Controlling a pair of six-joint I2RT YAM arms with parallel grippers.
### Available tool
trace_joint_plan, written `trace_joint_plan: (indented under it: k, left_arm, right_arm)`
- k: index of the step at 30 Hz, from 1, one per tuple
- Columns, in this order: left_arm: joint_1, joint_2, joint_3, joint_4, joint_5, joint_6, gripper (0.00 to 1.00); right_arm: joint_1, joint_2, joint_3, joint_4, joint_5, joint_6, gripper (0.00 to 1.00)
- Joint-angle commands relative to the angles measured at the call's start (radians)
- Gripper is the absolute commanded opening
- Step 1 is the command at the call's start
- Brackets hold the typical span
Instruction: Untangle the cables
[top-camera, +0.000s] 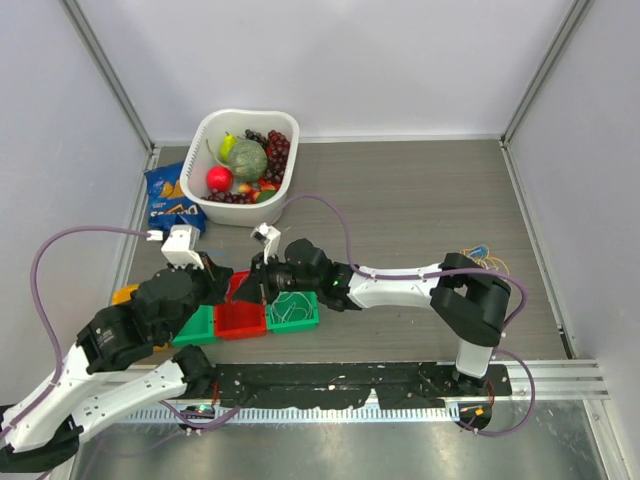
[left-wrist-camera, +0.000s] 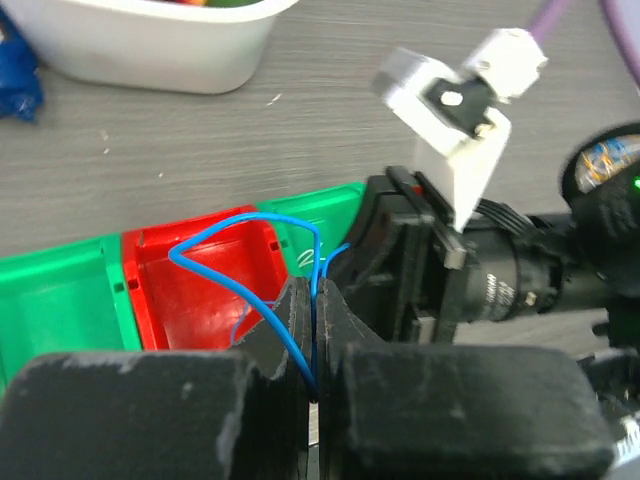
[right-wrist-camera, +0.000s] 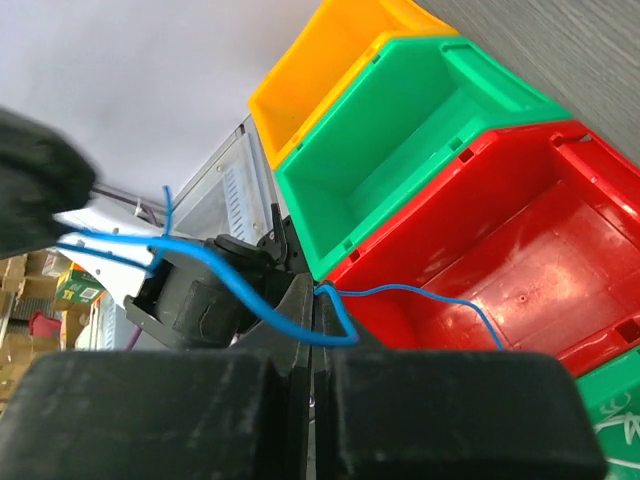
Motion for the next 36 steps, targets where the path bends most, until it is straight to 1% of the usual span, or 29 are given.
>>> trace_joint_plan:
  k: [1, 3, 6, 7, 8, 9, 10, 11, 12, 14, 15, 16, 19, 22, 24, 28, 31, 32, 33, 34, 35, 36]
  left_arm:
    - [0.002, 0.008, -0.054, -0.058, -0.142, -0.212, 0.00]
    - [0.002, 0.034, -0.076, -0.083, -0.150, -0.266, 0.00]
    - [0.002, 0.084, -0.088, -0.139, -0.188, -0.359, 0.00]
    - [0.002, 0.106, -0.091, -0.159, -0.205, -0.402, 0.00]
    - [0.002, 0.118, -0.093, -0.181, -0.220, -0.436, 0.00]
    - [0.002, 0.131, -0.091, -0.195, -0.236, -0.465, 0.00]
    - [0.002, 0.141, -0.087, -0.211, -0.251, -0.490, 0.00]
    - [0.002, 0.152, -0.085, -0.218, -0.259, -0.502, 0.00]
    - [0.002, 0.161, -0.088, -0.209, -0.257, -0.505, 0.00]
    - [0.002, 0.180, -0.104, -0.181, -0.241, -0.505, 0.00]
    - [0.002, 0.189, -0.116, -0.166, -0.230, -0.507, 0.00]
    - [0.002, 0.198, -0.127, -0.158, -0.221, -0.515, 0.00]
    - [0.006, 0.223, -0.165, -0.158, -0.208, -0.577, 0.00]
    - [0.016, 0.247, -0.200, -0.169, -0.199, -0.643, 0.00]
    - [0.030, 0.266, -0.216, -0.173, -0.187, -0.679, 0.00]
    - [0.084, 0.328, -0.249, -0.166, -0.158, -0.717, 0.00]
    - [0.121, 0.382, -0.262, -0.152, -0.133, -0.726, 0.00]
    - [0.124, 0.397, -0.259, -0.150, -0.128, -0.726, 0.06]
    - [0.124, 0.402, -0.251, -0.149, -0.124, -0.725, 0.16]
    - [0.124, 0.404, -0.249, -0.144, -0.116, -0.723, 0.33]
    - [0.124, 0.398, -0.246, -0.139, -0.107, -0.716, 0.46]
    - [0.124, 0.388, -0.242, -0.139, -0.098, -0.713, 0.55]
  right_arm:
    - [0.004, -0.014, -0.015, 0.076, -0.015, 0.039, 0.01]
    - [0.010, -0.006, -0.041, 0.072, -0.020, 0.055, 0.01]
    - [0.017, -0.003, -0.045, 0.001, -0.018, 0.050, 0.03]
    - [0.020, -0.006, -0.045, -0.035, -0.015, 0.042, 0.08]
    - [0.018, -0.018, -0.045, -0.052, -0.008, 0.030, 0.10]
    - [0.018, -0.029, -0.048, -0.100, 0.008, 0.024, 0.19]
    - [0.018, -0.053, -0.053, -0.120, 0.018, 0.010, 0.31]
    - [0.020, -0.066, -0.067, -0.147, 0.028, 0.006, 0.35]
    - [0.020, -0.095, -0.074, -0.167, 0.028, -0.011, 0.43]
    - [0.020, -0.149, -0.113, -0.174, 0.009, -0.031, 0.50]
    - [0.018, -0.194, -0.137, -0.180, 0.017, -0.037, 0.53]
    - [0.018, -0.217, -0.154, -0.201, 0.028, -0.050, 0.58]
    - [0.018, -0.343, -0.199, -0.270, 0.112, -0.092, 0.62]
    - [0.014, -0.451, -0.223, -0.363, 0.193, -0.128, 0.64]
    - [-0.003, -0.529, -0.251, -0.397, 0.264, -0.136, 0.65]
    - [-0.048, -0.665, -0.301, -0.433, 0.304, -0.146, 0.65]
    - [-0.092, -0.707, -0.321, -0.439, 0.301, -0.145, 0.65]
    - [-0.098, -0.721, -0.331, -0.439, 0.301, -0.145, 0.65]
    - [-0.109, -0.725, -0.334, -0.441, 0.301, -0.143, 0.64]
    - [-0.111, -0.730, -0.338, -0.442, 0.301, -0.142, 0.64]
    - [-0.115, -0.735, -0.341, -0.445, 0.301, -0.143, 0.64]
    - [-0.115, -0.738, -0.346, -0.448, 0.302, -0.145, 0.64]
